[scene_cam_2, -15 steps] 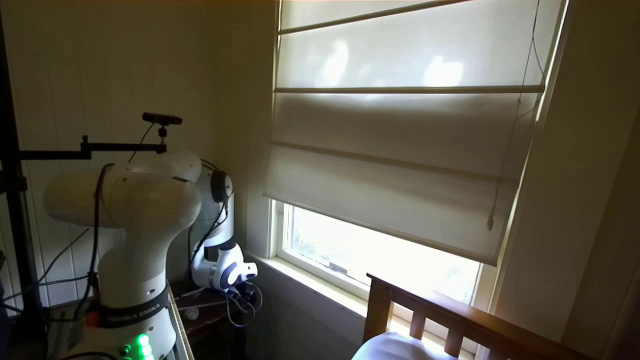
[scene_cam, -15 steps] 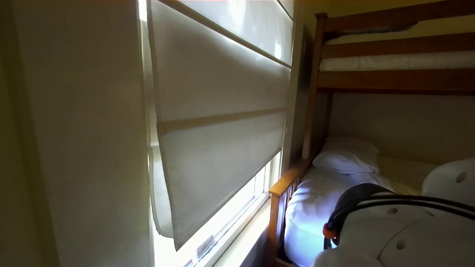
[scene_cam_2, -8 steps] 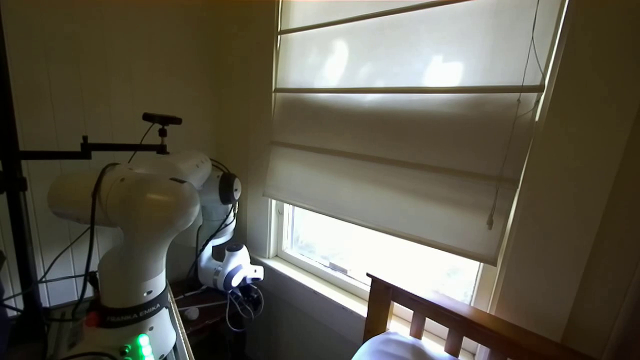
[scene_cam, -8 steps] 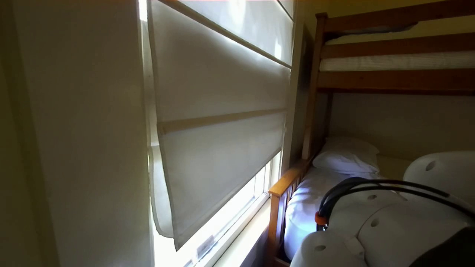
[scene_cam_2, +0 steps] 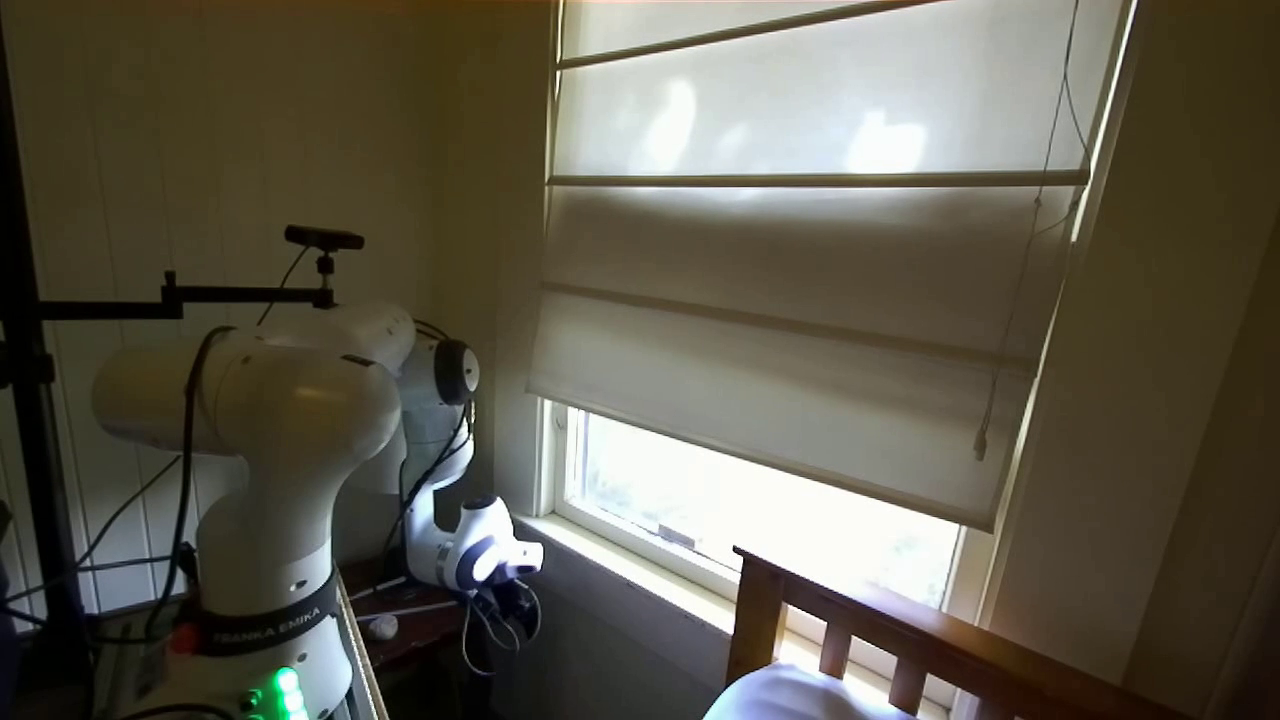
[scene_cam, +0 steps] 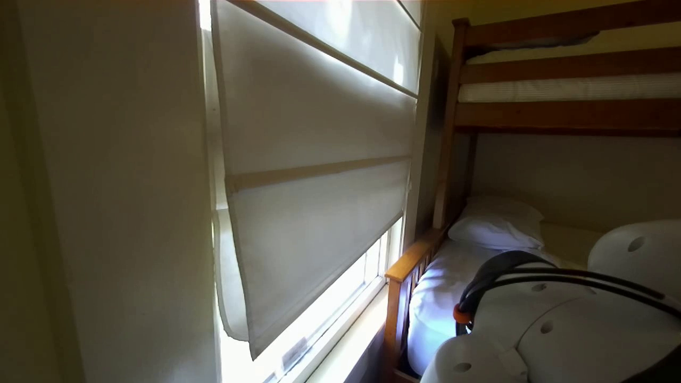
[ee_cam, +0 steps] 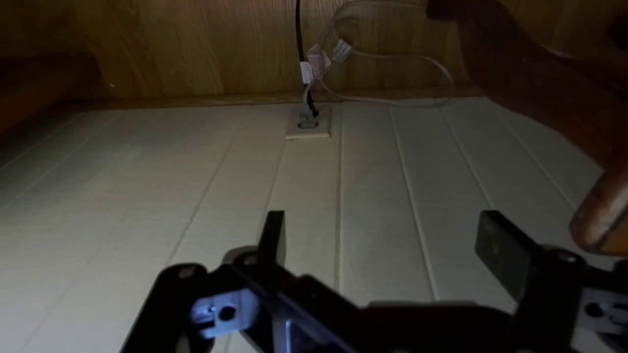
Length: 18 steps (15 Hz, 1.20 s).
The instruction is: Push the table to the left
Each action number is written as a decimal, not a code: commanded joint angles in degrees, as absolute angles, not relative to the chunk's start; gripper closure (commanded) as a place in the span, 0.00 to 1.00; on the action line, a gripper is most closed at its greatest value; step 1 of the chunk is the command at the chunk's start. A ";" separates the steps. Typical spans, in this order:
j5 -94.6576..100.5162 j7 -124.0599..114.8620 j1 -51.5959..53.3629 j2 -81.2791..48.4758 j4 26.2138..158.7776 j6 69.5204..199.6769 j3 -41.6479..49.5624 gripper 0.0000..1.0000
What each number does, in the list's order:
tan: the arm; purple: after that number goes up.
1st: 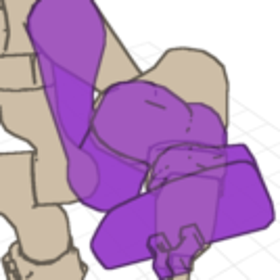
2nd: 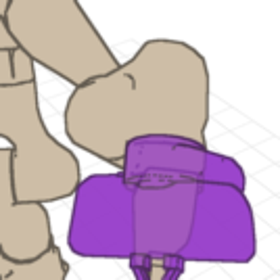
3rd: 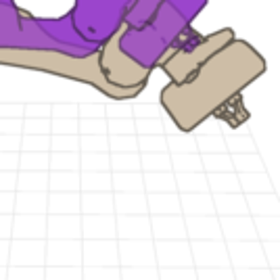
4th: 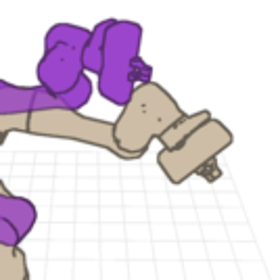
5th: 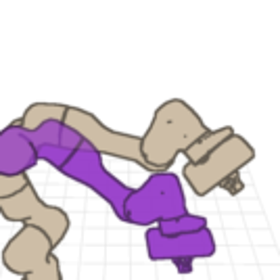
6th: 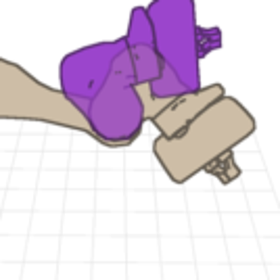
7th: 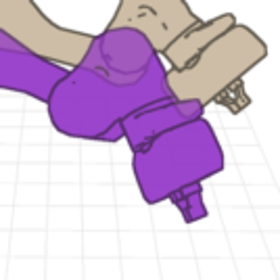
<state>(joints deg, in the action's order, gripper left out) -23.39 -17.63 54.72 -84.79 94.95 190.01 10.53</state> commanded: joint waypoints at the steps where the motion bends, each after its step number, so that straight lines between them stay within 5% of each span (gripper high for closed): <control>1: -23.80 -19.14 56.64 -85.18 95.80 186.37 11.24 0.00; 18: -20.97 -17.21 48.34 -85.26 95.30 196.87 -2.51 0.00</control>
<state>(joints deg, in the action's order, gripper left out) -22.44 -17.75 51.61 -85.26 95.84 192.38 1.22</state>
